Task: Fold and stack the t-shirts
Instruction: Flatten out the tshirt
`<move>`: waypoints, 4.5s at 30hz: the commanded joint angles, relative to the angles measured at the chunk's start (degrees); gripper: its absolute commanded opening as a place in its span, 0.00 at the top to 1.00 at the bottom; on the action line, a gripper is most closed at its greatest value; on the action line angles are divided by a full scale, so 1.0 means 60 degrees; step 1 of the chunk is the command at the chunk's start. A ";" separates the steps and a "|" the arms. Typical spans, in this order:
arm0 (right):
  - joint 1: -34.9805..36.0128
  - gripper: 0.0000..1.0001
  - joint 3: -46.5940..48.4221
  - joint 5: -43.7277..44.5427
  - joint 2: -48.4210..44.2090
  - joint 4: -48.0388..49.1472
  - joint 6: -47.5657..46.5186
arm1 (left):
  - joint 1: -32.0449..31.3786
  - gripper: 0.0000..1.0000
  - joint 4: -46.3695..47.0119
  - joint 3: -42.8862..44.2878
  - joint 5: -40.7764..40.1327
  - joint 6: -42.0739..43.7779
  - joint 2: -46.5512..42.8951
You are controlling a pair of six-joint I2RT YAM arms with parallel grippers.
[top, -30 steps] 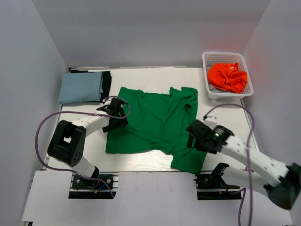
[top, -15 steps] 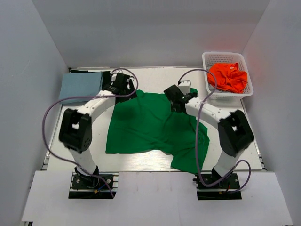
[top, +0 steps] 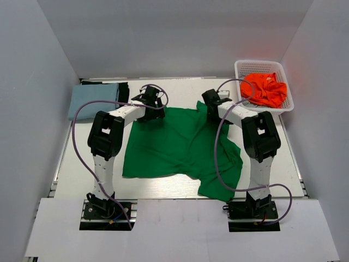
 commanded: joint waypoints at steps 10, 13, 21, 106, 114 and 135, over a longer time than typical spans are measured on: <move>-0.1751 0.11 -0.2055 0.1283 -0.2096 -0.1290 0.1488 | 0.0135 0.00 -0.1406 -0.0378 -0.1595 -0.0824 0.0361; -0.2380 0.10 -0.2610 0.1240 -0.2710 -0.1350 0.1548 | 0.0354 0.00 -0.1407 -0.0481 -0.1684 -0.0912 0.0361; -0.3363 0.10 -0.3726 0.0436 -0.4424 -0.0652 0.0528 | 0.0560 0.00 -0.1803 -0.0276 -0.1772 -0.0928 0.0274; -0.2806 0.20 -0.4400 -0.4942 -0.3694 0.2326 -0.0649 | 0.1058 0.00 0.1611 -0.5389 0.1788 0.0494 -0.4518; -0.3100 0.64 -0.4927 -0.4517 -0.3677 0.2692 -0.0327 | 0.1058 0.00 0.1508 -0.5300 0.1788 0.0406 -0.3623; -0.3671 0.87 -0.5981 -0.3506 -0.6301 0.0716 0.0420 | 0.1058 0.00 0.1113 -0.5930 0.1422 -0.0063 -0.3125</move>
